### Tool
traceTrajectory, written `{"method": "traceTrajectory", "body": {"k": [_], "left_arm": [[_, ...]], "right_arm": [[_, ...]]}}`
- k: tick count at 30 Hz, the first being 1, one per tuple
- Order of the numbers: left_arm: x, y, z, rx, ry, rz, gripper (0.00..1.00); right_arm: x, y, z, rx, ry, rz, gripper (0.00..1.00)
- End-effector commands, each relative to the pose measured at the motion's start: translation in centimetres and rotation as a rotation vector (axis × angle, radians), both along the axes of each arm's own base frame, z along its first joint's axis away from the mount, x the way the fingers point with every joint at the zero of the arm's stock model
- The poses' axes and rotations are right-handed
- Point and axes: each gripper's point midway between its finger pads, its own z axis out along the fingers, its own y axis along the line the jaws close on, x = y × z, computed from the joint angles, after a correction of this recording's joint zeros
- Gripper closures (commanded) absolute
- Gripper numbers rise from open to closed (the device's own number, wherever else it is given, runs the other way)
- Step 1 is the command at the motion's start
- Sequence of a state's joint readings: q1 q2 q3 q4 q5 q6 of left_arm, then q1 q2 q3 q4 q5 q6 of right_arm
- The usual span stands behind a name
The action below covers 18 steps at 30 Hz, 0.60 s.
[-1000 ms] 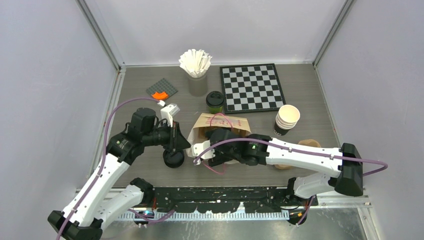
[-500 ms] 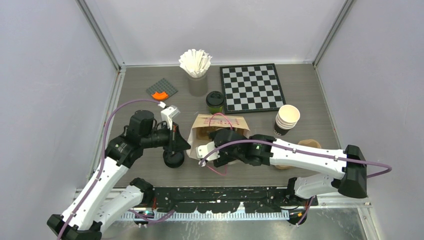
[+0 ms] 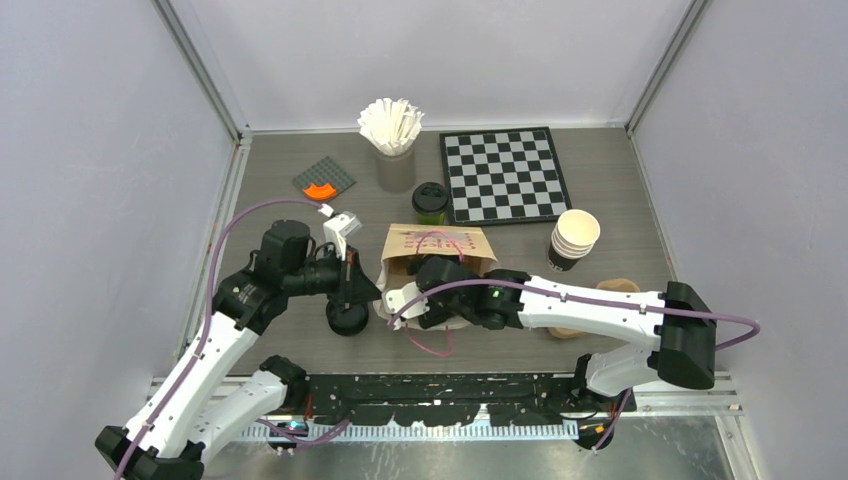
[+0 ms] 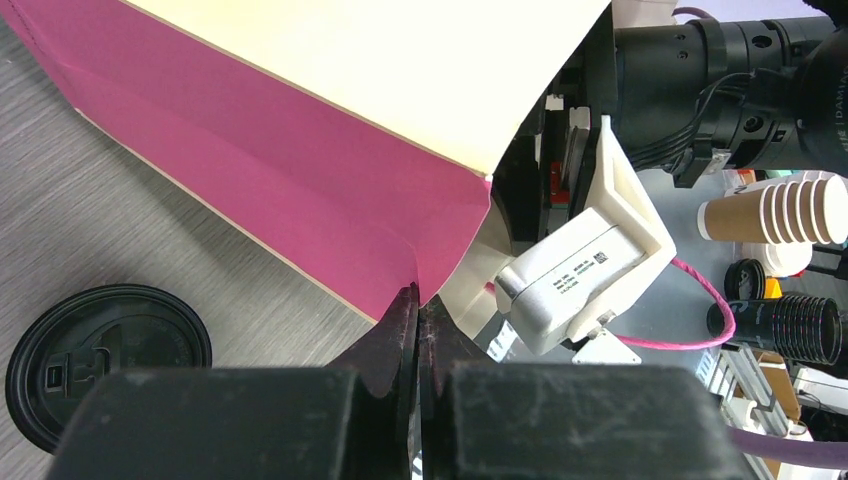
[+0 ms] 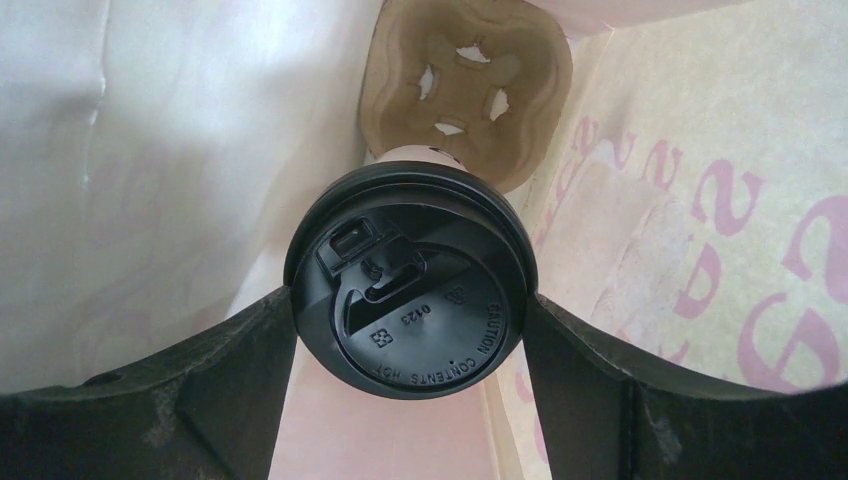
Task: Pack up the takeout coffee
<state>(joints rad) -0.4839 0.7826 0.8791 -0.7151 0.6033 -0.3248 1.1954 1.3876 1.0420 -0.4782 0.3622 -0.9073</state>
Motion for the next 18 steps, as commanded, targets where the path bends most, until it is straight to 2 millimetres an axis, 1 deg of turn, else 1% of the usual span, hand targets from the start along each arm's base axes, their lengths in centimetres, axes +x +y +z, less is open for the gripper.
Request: {"method": "traceTrajectory", "body": {"k": [1,4,8,10,13,18], "left_arm": [[0.0,-0.5,0.7,-0.028,-0.034,-0.034,1.0],[0.1,-0.4,0.6,-0.023,-0.032,-0.029,1.0],[0.0,-0.4,0.5,-0.021,-0.039,-0.035,1.0],[0.1,-0.3,0.5,-0.021,-0.044,-0.031,1.0],[0.1,-0.3,0.4,-0.019,-0.046,-0.034,1.0],[0.0,-0.4,0.5,-0.02,-0.052,-0.048,1.0]], "right_arm": [[0.9,0.3,1.4,0.032,-0.059,-0.01,0.31],[0.3,-0.1,2.2,0.044,-0.042,0.011,0.31],[-0.2,-1.1,3.4,0.045,-0.044,0.021,0.32],[-0.3,-1.7,3.4,0.03,-0.047,0.02,0.31],[-0.4,-2.4,3.0,0.016,-0.045,0.012,0.31],[-0.2,-2.3,2.8,0.015,-0.048,-0.001,0.31]]}}
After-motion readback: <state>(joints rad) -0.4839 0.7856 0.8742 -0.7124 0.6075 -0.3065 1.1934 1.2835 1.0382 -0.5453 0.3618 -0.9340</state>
